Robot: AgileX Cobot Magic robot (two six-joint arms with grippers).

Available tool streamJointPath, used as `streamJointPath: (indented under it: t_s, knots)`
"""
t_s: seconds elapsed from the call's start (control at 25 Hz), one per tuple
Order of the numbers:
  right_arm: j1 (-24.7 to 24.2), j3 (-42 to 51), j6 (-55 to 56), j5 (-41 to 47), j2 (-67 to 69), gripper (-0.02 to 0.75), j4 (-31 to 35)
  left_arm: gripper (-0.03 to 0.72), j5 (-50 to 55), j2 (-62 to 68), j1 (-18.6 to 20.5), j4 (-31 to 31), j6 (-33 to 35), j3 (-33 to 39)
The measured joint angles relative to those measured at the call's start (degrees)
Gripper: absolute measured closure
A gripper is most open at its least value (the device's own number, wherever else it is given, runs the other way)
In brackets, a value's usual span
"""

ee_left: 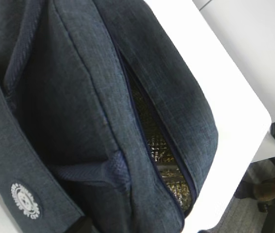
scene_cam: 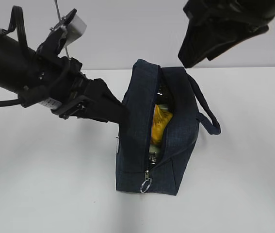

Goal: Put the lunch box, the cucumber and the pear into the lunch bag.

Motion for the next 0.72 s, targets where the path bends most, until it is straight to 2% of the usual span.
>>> streamJointPath:
  t_s: [0.28,0.48,0.72]
  knots:
    - [0.0,12.0,-3.0,-0.6,-7.4,0.351,5.2,0.295,-3.5,0.0,-4.4,1.6,2.0,0.0]
    - [0.0,22.3,-5.6,-4.7,-12.0,0.352,7.6,0.295,-5.6,0.0,-4.6,6.5,-0.4,0.0]
    - [0.0,33.9,-11.5,-12.5,-16.9,0.352,13.0,0.298,-7.4,0.5,-4.6,4.6,-0.9,0.0]
